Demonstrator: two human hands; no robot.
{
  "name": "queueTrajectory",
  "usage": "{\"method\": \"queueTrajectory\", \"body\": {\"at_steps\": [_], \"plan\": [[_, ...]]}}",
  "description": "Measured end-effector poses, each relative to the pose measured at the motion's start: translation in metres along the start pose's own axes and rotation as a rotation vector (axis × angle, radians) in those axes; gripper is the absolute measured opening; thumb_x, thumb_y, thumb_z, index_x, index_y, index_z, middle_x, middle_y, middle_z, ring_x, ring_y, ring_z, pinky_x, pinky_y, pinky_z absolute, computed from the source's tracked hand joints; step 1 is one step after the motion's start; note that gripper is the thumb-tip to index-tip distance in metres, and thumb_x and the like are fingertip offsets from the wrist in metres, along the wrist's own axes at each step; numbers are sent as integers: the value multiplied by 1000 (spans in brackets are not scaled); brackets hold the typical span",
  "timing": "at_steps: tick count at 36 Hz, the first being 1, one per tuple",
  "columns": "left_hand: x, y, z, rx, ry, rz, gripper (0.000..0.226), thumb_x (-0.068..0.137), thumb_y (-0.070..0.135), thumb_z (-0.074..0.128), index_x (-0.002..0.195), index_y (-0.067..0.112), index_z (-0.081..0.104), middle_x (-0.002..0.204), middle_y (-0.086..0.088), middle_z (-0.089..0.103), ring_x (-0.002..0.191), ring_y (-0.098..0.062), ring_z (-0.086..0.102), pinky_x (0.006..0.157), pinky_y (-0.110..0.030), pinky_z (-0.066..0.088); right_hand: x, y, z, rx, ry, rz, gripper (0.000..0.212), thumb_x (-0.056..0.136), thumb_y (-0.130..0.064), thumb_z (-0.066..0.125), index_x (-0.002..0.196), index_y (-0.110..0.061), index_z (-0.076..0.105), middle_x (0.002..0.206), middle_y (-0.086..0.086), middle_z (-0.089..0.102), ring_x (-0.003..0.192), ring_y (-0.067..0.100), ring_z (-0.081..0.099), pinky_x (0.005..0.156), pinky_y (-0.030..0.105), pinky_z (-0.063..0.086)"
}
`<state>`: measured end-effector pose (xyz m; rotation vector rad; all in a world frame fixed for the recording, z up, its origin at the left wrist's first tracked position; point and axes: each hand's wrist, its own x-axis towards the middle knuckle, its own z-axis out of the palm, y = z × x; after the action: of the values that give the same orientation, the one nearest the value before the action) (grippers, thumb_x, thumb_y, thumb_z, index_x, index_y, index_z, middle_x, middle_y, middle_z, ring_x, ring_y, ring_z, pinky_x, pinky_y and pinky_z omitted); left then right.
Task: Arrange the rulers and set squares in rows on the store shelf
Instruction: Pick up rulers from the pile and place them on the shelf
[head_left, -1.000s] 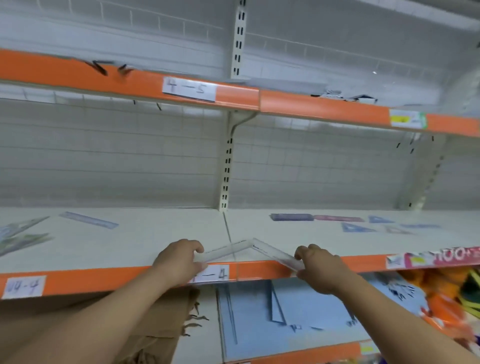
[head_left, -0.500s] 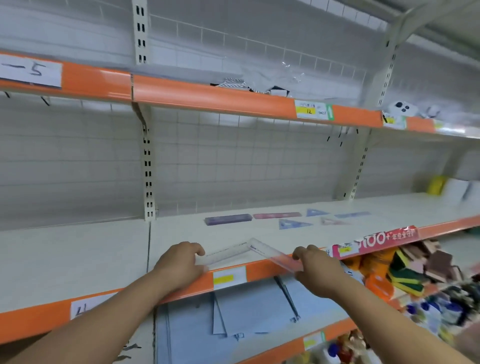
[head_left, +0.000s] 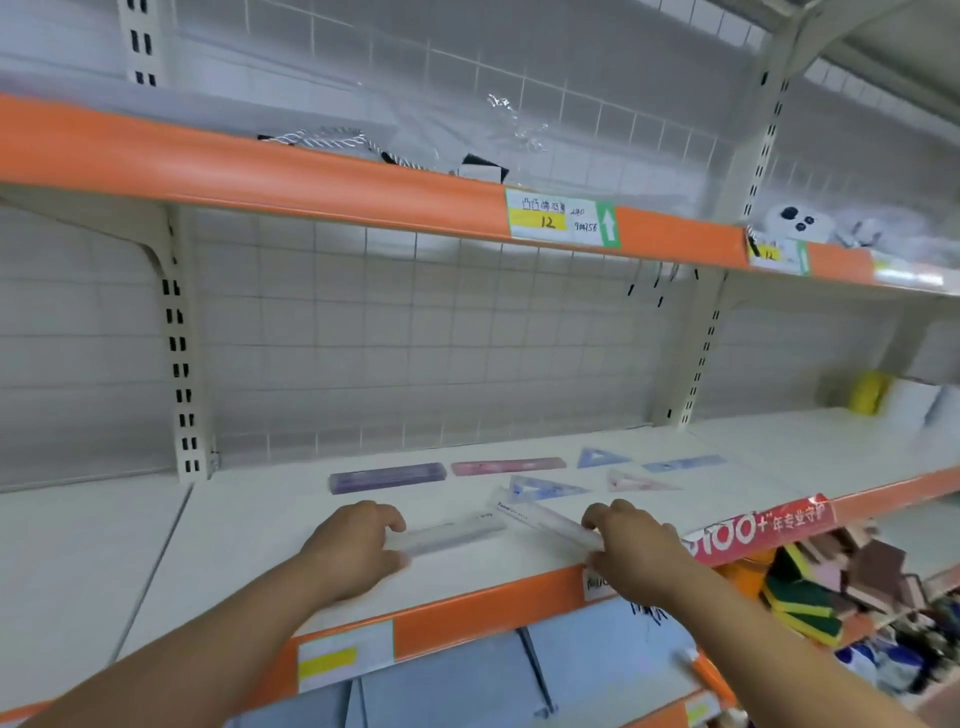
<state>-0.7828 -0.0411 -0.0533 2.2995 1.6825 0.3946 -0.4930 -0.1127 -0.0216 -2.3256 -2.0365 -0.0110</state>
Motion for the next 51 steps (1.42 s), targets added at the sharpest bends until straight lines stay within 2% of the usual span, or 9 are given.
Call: {"method": "queueTrajectory", "body": {"at_steps": [10, 15, 19, 24, 27, 32, 35, 41, 51], "plan": [[21, 18, 15, 13, 25, -129, 44, 85, 41, 66, 125, 27, 56, 108, 6, 53, 102, -12, 54, 89, -22, 43, 61, 29, 3, -11, -30, -184, 40, 95, -27, 51, 134, -25, 42, 131, 3, 46, 120, 24, 47, 99, 42, 37], [20, 29, 25, 30, 15, -206, 39, 85, 37, 67, 123, 27, 59, 107, 6, 55, 95, -11, 52, 86, -23, 43, 89, 48, 8, -59, -113, -302, 41, 95, -22, 48, 135, -26, 42, 133, 3, 44, 121, 24, 46, 100, 40, 35], [15, 34, 33, 30, 9, -261, 32, 83, 32, 68, 114, 30, 64, 102, 10, 57, 93, -8, 52, 87, -23, 45, 106, 67, 12, -60, -198, -398, 38, 93, -20, 50, 129, -30, 47, 129, 1, 45, 118, 22, 47, 98, 37, 37], [11, 43, 37, 41, 31, -314, 33, 82, 33, 70, 114, 32, 66, 109, 8, 57, 102, -10, 55, 91, -21, 44, 121, 81, 16, 1, -294, -515, 36, 91, -19, 51, 126, -30, 52, 114, -4, 44, 106, 15, 47, 89, 23, 37], [11, 46, 37, 53, 18, -325, 36, 83, 33, 70, 118, 31, 64, 117, 6, 56, 107, -11, 54, 92, -18, 41, 127, 84, 18, 37, -296, -566, 36, 91, -19, 55, 126, -29, 54, 108, -7, 39, 99, 10, 41, 91, 21, 36], [14, 46, 34, 87, -5, -330, 48, 85, 35, 69, 130, 30, 56, 131, 4, 50, 121, -13, 48, 101, -20, 36, 135, 87, 20, 53, -318, -570, 46, 88, -29, 63, 132, -28, 51, 110, -8, 39, 108, 12, 44, 97, 23, 35], [15, 44, 31, 93, -30, -347, 54, 84, 37, 69, 135, 29, 51, 134, 3, 47, 124, -14, 47, 102, -20, 34, 137, 88, 21, 60, -325, -571, 44, 88, -32, 64, 130, -29, 52, 110, -8, 40, 104, 10, 42, 96, 23, 35], [8, 29, 25, 83, -46, -399, 56, 82, 40, 71, 133, 29, 52, 133, 2, 45, 121, -15, 47, 102, -21, 36, 141, 86, 22, 68, -340, -558, 25, 87, -33, 65, 106, -38, 49, 107, -8, 41, 100, 11, 44, 84, 20, 34], [-7, 18, 21, 57, -40, -432, 58, 82, 42, 69, 135, 30, 49, 132, 1, 41, 124, -17, 43, 105, -24, 36, 142, 83, 25, 74, -353, -521, 22, 86, -30, 65, 90, -39, 46, 96, -16, 38, 95, 9, 44, 67, 9, 31]]}}
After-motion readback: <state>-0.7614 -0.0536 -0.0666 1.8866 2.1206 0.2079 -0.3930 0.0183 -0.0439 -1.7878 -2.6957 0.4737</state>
